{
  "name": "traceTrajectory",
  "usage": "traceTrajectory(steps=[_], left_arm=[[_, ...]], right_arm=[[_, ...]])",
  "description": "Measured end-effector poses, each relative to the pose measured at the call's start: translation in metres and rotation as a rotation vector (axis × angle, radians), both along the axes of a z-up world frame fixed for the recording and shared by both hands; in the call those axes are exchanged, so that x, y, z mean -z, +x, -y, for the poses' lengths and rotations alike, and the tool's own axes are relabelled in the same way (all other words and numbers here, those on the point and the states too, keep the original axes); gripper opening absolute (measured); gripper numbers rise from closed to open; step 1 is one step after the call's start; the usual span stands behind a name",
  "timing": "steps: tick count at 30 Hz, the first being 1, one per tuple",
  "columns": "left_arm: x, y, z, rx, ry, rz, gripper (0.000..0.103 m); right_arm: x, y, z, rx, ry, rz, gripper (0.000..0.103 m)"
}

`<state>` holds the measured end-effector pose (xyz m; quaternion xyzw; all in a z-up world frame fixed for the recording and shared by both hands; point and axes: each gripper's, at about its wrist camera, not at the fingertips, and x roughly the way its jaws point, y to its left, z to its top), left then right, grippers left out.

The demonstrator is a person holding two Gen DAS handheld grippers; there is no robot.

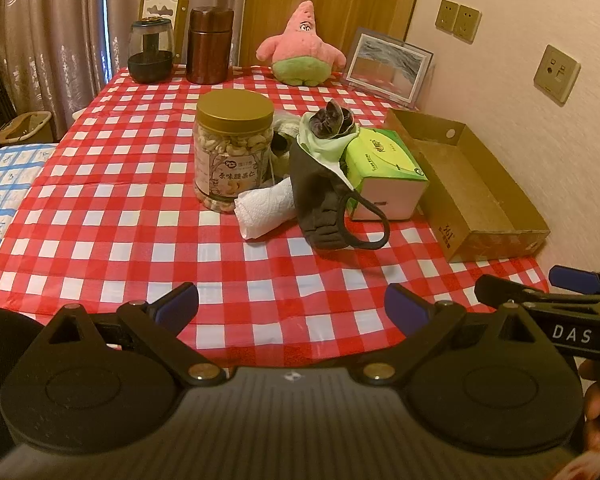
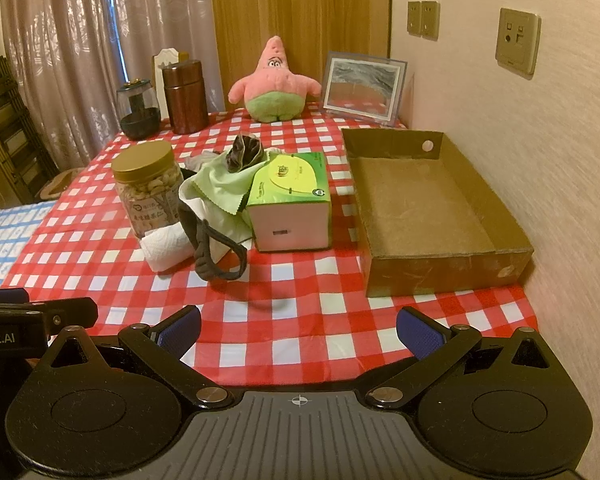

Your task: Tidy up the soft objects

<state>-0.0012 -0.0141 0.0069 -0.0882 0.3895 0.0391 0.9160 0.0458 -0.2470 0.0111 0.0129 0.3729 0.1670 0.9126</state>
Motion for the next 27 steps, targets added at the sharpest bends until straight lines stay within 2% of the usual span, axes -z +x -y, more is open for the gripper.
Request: traceTrajectory(steps=[27], left_arm=[[-0.0004, 0.0000, -0.0006, 0.002, -0.002, 0.001, 0.099]], right_arm=[[-0.0011, 0.0005, -0.0003, -0.001, -0.002, 0.003, 0.103]])
